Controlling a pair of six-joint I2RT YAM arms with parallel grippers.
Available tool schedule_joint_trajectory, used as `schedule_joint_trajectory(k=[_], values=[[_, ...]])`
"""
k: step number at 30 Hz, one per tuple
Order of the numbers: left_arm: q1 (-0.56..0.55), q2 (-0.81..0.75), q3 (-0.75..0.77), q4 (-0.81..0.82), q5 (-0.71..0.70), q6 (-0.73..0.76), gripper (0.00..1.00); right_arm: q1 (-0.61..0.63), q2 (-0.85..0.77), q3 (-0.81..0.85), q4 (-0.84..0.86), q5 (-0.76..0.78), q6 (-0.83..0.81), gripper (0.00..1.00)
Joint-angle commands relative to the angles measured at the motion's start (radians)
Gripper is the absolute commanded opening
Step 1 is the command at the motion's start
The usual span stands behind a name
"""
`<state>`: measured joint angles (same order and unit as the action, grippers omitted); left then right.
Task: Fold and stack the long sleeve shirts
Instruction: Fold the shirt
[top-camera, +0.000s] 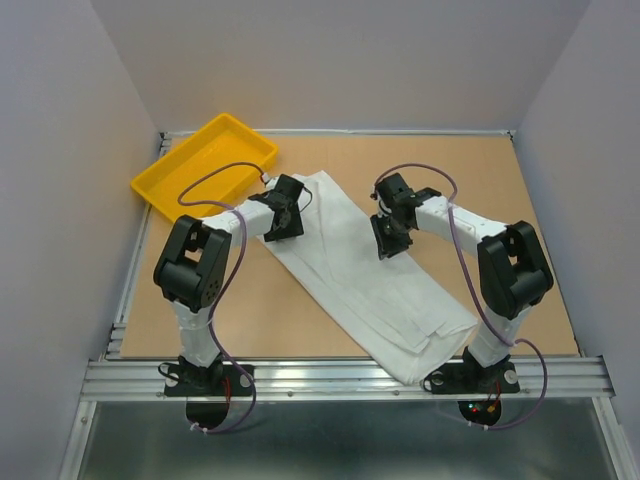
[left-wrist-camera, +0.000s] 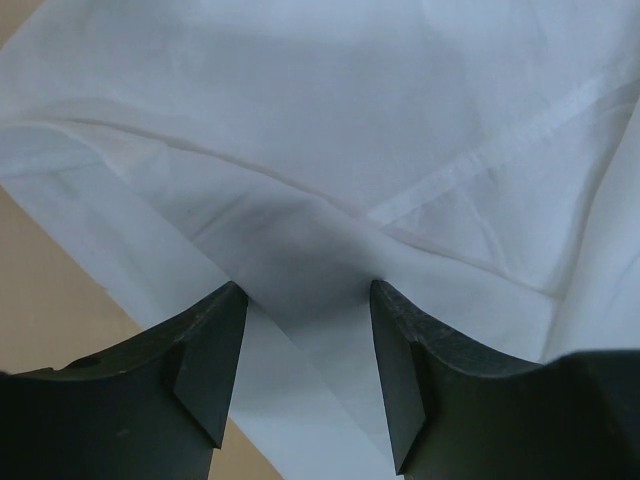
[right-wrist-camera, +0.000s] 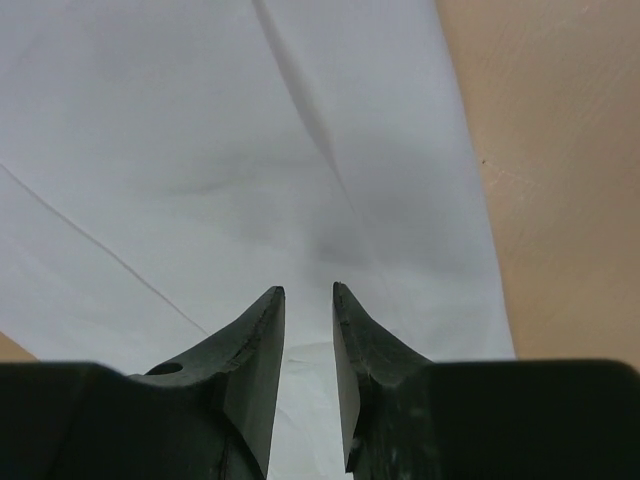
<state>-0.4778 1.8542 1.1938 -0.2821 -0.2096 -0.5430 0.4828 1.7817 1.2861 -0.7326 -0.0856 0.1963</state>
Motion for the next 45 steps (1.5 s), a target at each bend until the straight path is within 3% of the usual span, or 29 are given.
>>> schedule_joint_trajectory(k=[1, 8, 17, 22, 27, 32, 37, 40, 43, 45], values=[[-0.002, 0.052, 0.053, 0.011, 0.002, 0.008, 0.63, -0.003, 0.004, -0.094, 0.041, 0.009, 0.032, 0.32], [-0.002, 0.192, 0.197, 0.027, 0.013, 0.081, 0.63, -0.001, -0.039, -0.204, 0.067, -0.051, 0.142, 0.28], [-0.002, 0.413, 0.562, 0.081, 0.107, 0.218, 0.70, 0.037, -0.074, -0.245, 0.168, -0.250, 0.236, 0.27], [-0.002, 0.432, 0.701, 0.159, 0.162, 0.296, 0.80, 0.036, -0.104, -0.156, 0.165, -0.152, 0.215, 0.30], [-0.002, 0.311, 0.664, 0.215, 0.145, 0.322, 0.89, -0.030, -0.123, 0.013, 0.162, -0.102, 0.201, 0.35], [-0.001, 0.087, 0.460, 0.201, 0.093, 0.258, 0.89, -0.182, -0.085, 0.159, 0.165, -0.083, 0.167, 0.40], [-0.001, -0.056, 0.238, 0.159, 0.072, 0.163, 0.82, -0.231, 0.013, 0.295, 0.199, -0.052, 0.134, 0.38], [0.001, -0.066, 0.166, 0.175, 0.062, 0.152, 0.79, -0.236, 0.068, 0.327, 0.306, -0.054, 0.141, 0.33], [-0.001, -0.026, 0.168, 0.184, 0.050, 0.170, 0.78, -0.236, 0.137, 0.347, 0.396, -0.071, 0.140, 0.30], [-0.001, 0.000, 0.174, 0.205, 0.018, 0.184, 0.71, -0.236, 0.180, 0.364, 0.424, -0.071, 0.132, 0.27]])
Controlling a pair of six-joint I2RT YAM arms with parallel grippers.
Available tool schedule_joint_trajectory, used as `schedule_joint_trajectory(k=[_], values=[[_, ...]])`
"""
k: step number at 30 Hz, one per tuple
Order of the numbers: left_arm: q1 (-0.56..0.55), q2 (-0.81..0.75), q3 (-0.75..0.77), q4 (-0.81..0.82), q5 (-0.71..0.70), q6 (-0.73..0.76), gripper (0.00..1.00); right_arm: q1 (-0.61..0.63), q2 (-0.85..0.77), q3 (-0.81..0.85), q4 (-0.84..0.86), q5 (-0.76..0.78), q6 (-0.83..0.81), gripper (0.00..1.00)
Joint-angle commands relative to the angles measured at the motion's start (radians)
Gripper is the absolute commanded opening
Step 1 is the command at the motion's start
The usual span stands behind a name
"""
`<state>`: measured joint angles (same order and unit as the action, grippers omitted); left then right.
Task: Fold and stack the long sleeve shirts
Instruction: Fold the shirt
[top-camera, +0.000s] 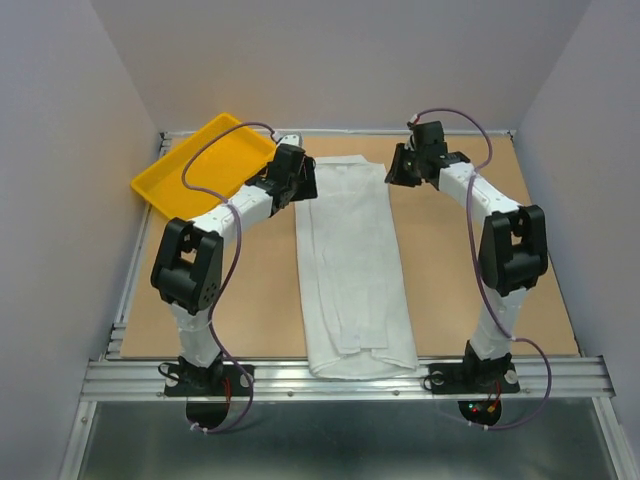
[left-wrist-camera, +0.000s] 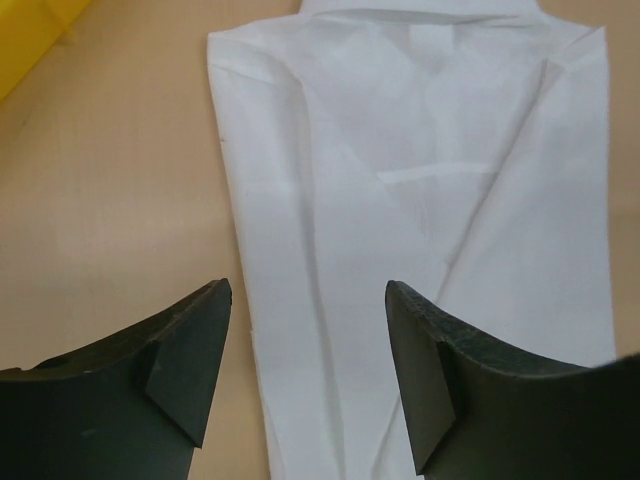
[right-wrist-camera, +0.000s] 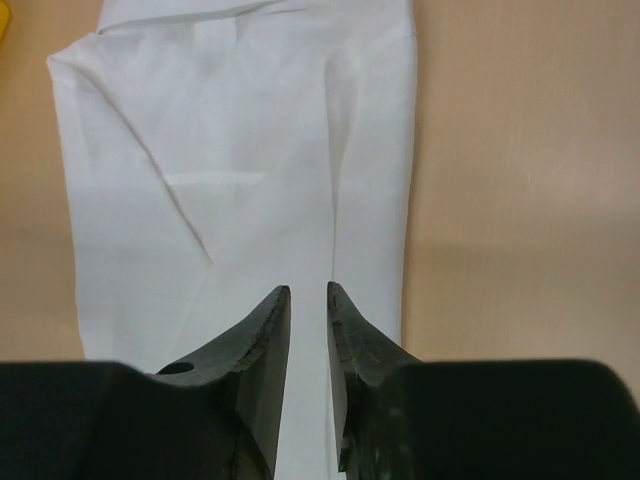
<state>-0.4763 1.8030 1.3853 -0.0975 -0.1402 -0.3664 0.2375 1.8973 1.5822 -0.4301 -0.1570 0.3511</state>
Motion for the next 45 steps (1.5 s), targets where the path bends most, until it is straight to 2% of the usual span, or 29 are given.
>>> schedule_joint_trajectory(k=[1, 8, 15, 21, 24, 28, 33, 35, 36, 37, 38, 39, 42, 44, 45], values=[[-0.002, 0.082, 0.001, 0.022, -0.061, 0.017, 0.71, 0.010, 0.084, 0.076, 0.151, -0.001, -0.027, 0.26], [-0.002, 0.217, 0.110, 0.027, -0.071, 0.072, 0.70, 0.010, 0.246, 0.117, 0.258, -0.045, -0.021, 0.21], [-0.002, 0.347, 0.208, 0.015, -0.056, 0.104, 0.69, 0.008, 0.348, 0.139, 0.289, 0.033, 0.005, 0.20], [-0.002, 0.493, 0.408, -0.071, -0.035, 0.121, 0.70, -0.032, 0.397, 0.160, 0.292, 0.079, 0.009, 0.20], [-0.002, 0.588, 0.577, -0.105, -0.019, 0.142, 0.70, -0.072, 0.413, 0.171, 0.291, 0.099, 0.008, 0.20], [-0.002, 0.627, 0.704, -0.149, 0.020, 0.133, 0.73, -0.109, 0.408, 0.186, 0.289, 0.096, -0.015, 0.21], [0.001, 0.477, 0.609, -0.111, 0.022, 0.090, 0.83, -0.122, 0.303, 0.188, 0.280, 0.064, -0.066, 0.26], [0.013, 0.362, 0.520, -0.107, 0.027, 0.044, 0.89, -0.122, 0.212, 0.148, 0.274, 0.031, -0.058, 0.36], [0.018, 0.278, 0.452, -0.102, 0.031, 0.029, 0.90, -0.122, 0.179, 0.122, 0.271, 0.024, -0.040, 0.48], [0.021, 0.236, 0.414, -0.103, 0.037, 0.018, 0.92, -0.124, 0.146, 0.098, 0.268, 0.011, -0.026, 0.54], [0.025, 0.154, 0.340, -0.116, 0.053, 0.000, 0.98, -0.122, 0.070, 0.034, 0.255, -0.033, -0.002, 0.62], [0.027, 0.153, 0.339, -0.128, 0.062, -0.005, 0.99, -0.122, 0.036, 0.000, 0.251, -0.033, 0.014, 0.65], [0.028, -0.028, 0.152, -0.200, 0.111, -0.022, 0.99, -0.121, -0.116, -0.166, 0.203, -0.129, 0.072, 0.67], [0.028, -0.088, 0.063, -0.231, 0.134, -0.026, 0.99, -0.119, -0.179, -0.262, 0.151, -0.169, 0.098, 0.67], [0.028, -0.118, 0.010, -0.241, 0.207, -0.031, 0.99, -0.116, -0.248, -0.366, 0.136, -0.188, 0.109, 0.66]])
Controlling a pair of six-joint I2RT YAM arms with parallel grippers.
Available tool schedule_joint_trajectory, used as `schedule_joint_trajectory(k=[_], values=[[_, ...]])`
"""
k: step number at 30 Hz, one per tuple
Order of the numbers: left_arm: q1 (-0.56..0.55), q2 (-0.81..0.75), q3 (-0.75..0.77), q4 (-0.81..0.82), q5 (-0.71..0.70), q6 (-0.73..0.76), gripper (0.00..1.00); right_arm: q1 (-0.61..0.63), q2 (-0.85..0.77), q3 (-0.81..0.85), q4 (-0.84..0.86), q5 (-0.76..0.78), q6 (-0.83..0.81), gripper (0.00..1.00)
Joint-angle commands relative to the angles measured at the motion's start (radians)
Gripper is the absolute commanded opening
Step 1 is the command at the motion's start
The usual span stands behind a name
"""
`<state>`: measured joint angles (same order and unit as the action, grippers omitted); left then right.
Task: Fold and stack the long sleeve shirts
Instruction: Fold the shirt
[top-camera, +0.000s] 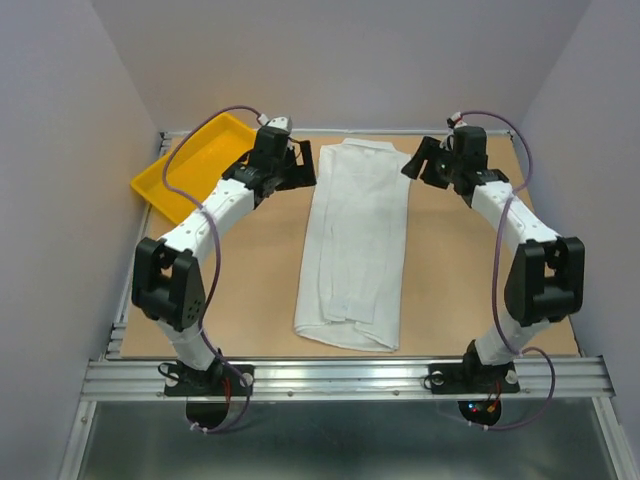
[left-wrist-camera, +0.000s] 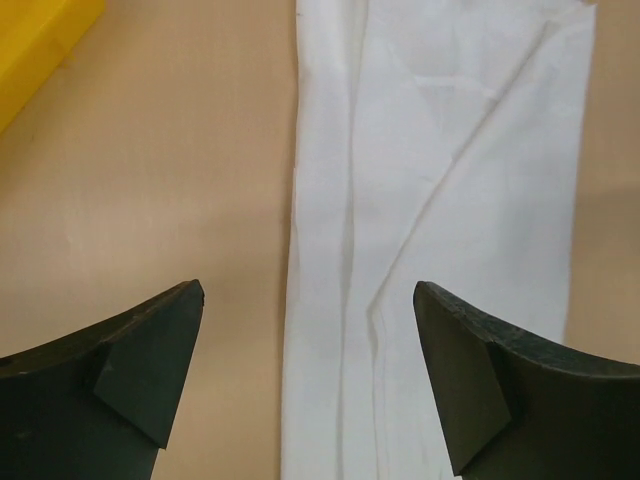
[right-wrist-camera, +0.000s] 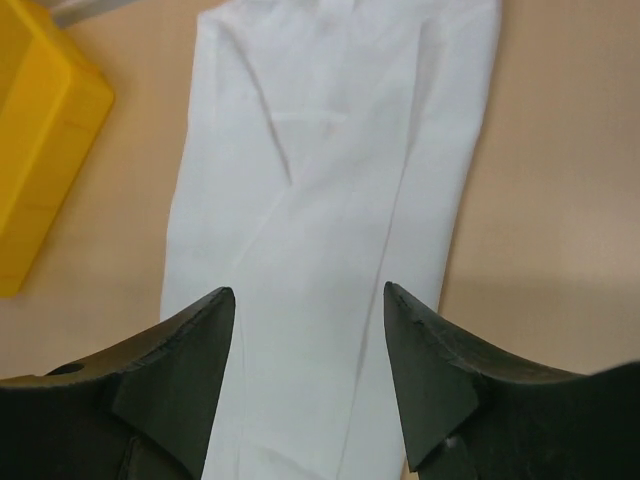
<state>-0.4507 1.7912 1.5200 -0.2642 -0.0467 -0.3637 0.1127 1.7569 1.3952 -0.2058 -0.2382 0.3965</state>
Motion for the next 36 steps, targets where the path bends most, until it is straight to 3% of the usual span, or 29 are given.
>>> schedule_joint_trajectory(k=[1, 3, 7, 10, 16, 24, 33, 35, 36], values=[[0.003, -0.156, -0.226, -0.090, 0.139, -0.038, 0.98, 0.021, -0.138, -0.230, -0.110, -0.146, 0.079, 0.65], [0.001, -0.196, -0.329, -0.098, 0.211, -0.057, 0.93, 0.039, -0.232, -0.378, -0.129, -0.162, 0.091, 0.61], [-0.006, -0.274, -0.591, -0.038, 0.312, -0.093, 0.78, 0.146, -0.336, -0.568, -0.150, -0.174, 0.140, 0.39], [-0.011, -0.288, -0.673, -0.004, 0.337, -0.101, 0.73, 0.200, -0.364, -0.645, -0.147, -0.158, 0.166, 0.34], [-0.049, -0.244, -0.728, 0.048, 0.372, -0.107, 0.68, 0.214, -0.327, -0.670, -0.138, -0.081, 0.168, 0.27], [-0.062, -0.259, -0.767, 0.125, 0.317, -0.211, 0.68, 0.202, -0.160, -0.590, -0.127, 0.183, 0.105, 0.15], [-0.143, -0.438, -0.845, 0.105, 0.217, -0.432, 0.75, 0.147, -0.223, -0.460, -0.136, 0.189, 0.053, 0.17], [-0.166, -0.483, -0.874, 0.095, 0.200, -0.471, 0.75, 0.145, -0.298, -0.476, -0.155, 0.171, 0.057, 0.22], [-0.193, -0.493, -0.883, 0.088, 0.185, -0.500, 0.75, 0.145, -0.328, -0.492, -0.161, 0.160, 0.073, 0.29]])
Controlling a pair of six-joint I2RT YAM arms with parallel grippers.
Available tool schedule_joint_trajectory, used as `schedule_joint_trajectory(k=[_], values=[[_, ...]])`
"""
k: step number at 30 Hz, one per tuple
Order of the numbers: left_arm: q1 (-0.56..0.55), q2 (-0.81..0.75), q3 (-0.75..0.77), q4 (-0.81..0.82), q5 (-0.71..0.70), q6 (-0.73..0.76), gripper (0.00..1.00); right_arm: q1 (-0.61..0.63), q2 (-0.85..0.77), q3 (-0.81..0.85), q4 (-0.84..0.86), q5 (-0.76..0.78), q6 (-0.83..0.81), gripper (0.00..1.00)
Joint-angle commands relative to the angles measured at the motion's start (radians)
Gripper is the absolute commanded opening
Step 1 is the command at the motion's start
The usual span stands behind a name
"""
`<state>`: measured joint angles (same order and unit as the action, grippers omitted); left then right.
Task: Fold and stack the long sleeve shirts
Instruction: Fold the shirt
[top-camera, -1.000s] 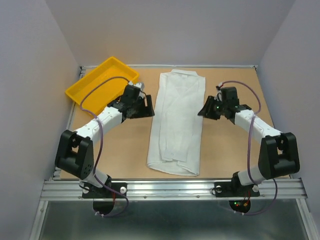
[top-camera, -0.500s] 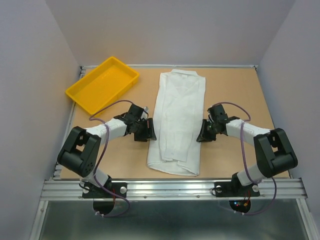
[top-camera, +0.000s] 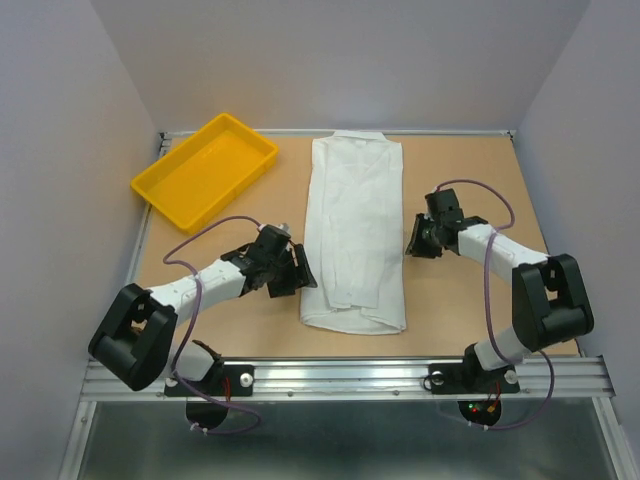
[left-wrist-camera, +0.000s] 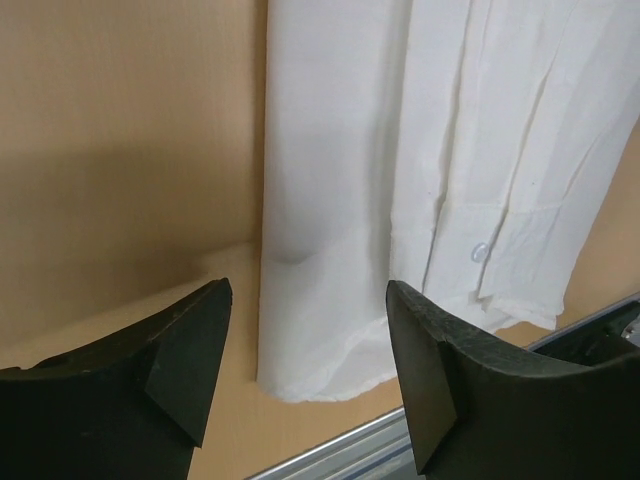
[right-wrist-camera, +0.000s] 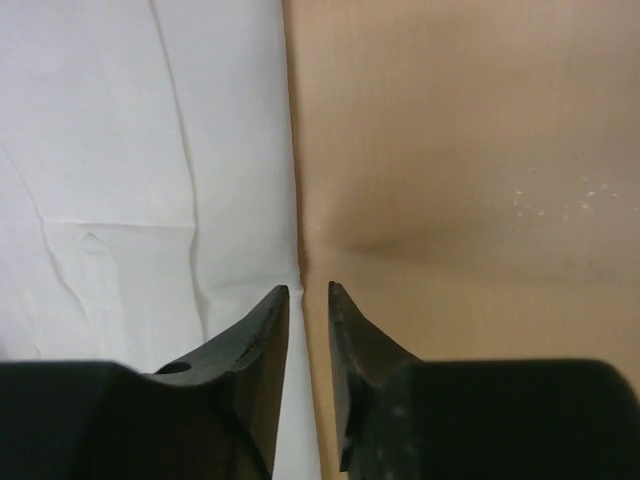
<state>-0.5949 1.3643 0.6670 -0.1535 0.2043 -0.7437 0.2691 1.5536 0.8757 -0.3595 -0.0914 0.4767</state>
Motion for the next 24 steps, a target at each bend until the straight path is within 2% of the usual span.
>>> schedule_joint_trajectory(k=[1, 3, 4, 7, 10, 16, 20, 24], values=[[-0.060, -0.088, -0.041, -0.029, -0.077, -0.137, 0.75, -0.011, -0.163, 0.010, -0.013, 0.004, 0.003, 0.34], [-0.097, -0.109, -0.056, -0.038, -0.114, -0.184, 0.76, -0.014, -0.262, -0.059, -0.041, -0.022, 0.045, 0.46], [-0.106, -0.120, -0.073, -0.037, -0.120, -0.195, 0.76, -0.022, -0.294, -0.088, -0.059, -0.034, 0.060, 0.57], [-0.120, -0.120, -0.093, -0.050, -0.146, -0.209, 0.76, -0.034, -0.403, -0.197, -0.081, -0.118, 0.126, 0.69], [-0.141, -0.108, -0.104, -0.058, -0.149, -0.218, 0.76, -0.039, -0.486, -0.283, -0.104, -0.165, 0.177, 0.68], [-0.186, -0.087, -0.144, -0.061, -0.143, -0.244, 0.74, -0.039, -0.593, -0.432, -0.124, -0.202, 0.266, 0.59], [-0.221, -0.097, -0.164, -0.061, -0.125, -0.258, 0.71, -0.039, -0.641, -0.474, -0.124, -0.243, 0.301, 0.56], [-0.233, -0.097, -0.179, -0.049, -0.111, -0.264, 0.69, -0.039, -0.623, -0.500, -0.118, -0.241, 0.319, 0.56]])
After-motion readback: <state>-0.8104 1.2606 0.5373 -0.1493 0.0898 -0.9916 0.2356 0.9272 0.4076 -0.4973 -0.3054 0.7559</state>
